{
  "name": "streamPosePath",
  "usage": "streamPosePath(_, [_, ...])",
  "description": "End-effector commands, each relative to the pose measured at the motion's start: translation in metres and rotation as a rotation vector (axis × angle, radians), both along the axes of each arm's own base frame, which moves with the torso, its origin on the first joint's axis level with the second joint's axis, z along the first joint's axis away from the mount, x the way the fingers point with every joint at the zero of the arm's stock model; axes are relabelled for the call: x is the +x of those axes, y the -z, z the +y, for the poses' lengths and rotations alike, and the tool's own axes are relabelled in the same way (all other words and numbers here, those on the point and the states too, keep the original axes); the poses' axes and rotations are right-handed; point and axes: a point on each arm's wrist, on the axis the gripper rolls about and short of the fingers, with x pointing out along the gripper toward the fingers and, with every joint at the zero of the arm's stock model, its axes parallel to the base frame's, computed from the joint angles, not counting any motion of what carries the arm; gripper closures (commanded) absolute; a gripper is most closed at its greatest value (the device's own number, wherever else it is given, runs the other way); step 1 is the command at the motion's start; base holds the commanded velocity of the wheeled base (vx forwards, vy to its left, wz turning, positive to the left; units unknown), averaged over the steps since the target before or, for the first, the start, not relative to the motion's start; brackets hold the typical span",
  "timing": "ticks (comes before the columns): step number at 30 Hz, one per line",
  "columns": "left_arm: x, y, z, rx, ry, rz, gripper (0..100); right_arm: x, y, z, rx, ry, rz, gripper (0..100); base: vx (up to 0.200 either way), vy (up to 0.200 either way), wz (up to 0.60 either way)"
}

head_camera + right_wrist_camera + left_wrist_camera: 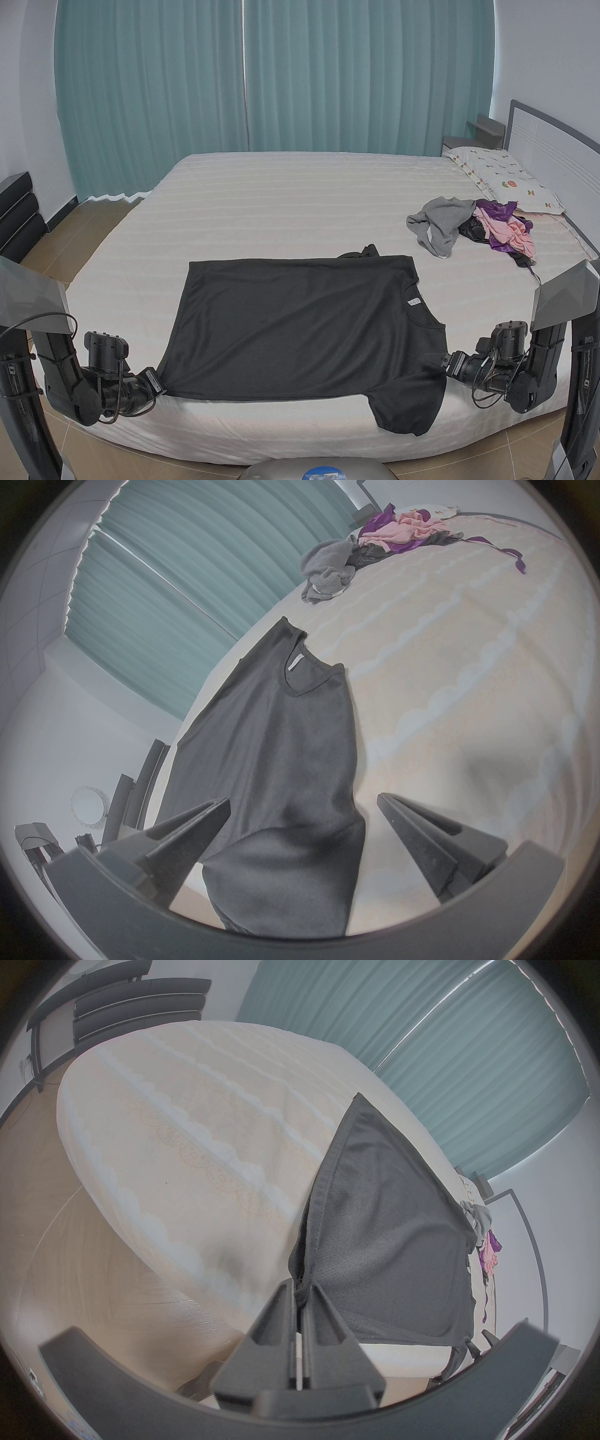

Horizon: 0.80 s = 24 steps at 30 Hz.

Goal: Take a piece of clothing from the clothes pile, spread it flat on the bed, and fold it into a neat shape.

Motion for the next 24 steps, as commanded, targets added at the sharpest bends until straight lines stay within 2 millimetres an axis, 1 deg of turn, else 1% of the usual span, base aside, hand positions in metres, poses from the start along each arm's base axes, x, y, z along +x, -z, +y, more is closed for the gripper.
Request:
streamPosePath(1, [0.0, -0.001, 0.0, 0.0, -0.001, -0.004, 100, 0.009, 0.003, 0.0, 0.001, 0.001, -0.011, 0, 0.0, 0.0, 0.0])
streamPosePath(2, [0.0, -0.001, 0.0, 0.0, -0.001, -0.004, 100, 0.011, 0.005, 0.0, 0.001, 0.002, -0.005, 0, 0.0, 0.0, 0.0])
streamPosePath(3, [0.0, -0.001, 0.0, 0.0, -0.001, -0.004, 100, 0.013, 0.006, 0.0, -0.001, 0.002, -0.001, 100, 0.0, 0.0, 0.0])
streamPosePath(6, [0.0, -0.001, 0.0, 0.0, 0.001, -0.005, 100, 0.022, 0.005, 0.0, 0.001, 0.006, -0.012, 100, 0.0, 0.0, 0.0])
streamPosePath(7, [0.0, -0.001, 0.0, 0.0, 0.001, -0.005, 100, 0.022, 0.005, 0.0, 0.001, 0.006, -0.012, 100, 0.0, 0.0, 0.0])
streamPosePath(8, [0.0, -0.002, 0.0, 0.0, 0.001, -0.007, 100, 0.029, 0.003, -0.003, 0.004, 0.018, -0.04, 100, 0.0, 0.0, 0.0])
streamPosePath(11, [-0.001, -0.003, -0.001, -0.003, 0.004, -0.011, 100, 0.043, -0.003, -0.004, 0.008, 0.025, -0.089, 100, 0.0, 0.0, 0.0])
streamPosePath(15, [0.0, -0.004, -0.001, -0.003, 0.005, -0.016, 100, 0.055, -0.002, -0.004, 0.01, 0.03, -0.07, 100, 0.0, 0.0, 0.0])
streamPosePath(18, [0.0, -0.003, -0.001, -0.003, 0.002, -0.011, 100, 0.067, -0.004, -0.005, 0.015, 0.037, -0.089, 100, 0.0, 0.0, 0.0])
streamPosePath(22, [0.0, -0.002, -0.001, -0.003, 0.002, -0.008, 100, 0.073, -0.009, -0.007, 0.016, 0.041, -0.112, 100, 0.0, 0.0, 0.0])
streamPosePath(24, [0.0, -0.002, -0.001, -0.003, 0.002, -0.008, 100, 0.075, -0.01, -0.004, 0.013, 0.03, -0.117, 100, 0.0, 0.0, 0.0])
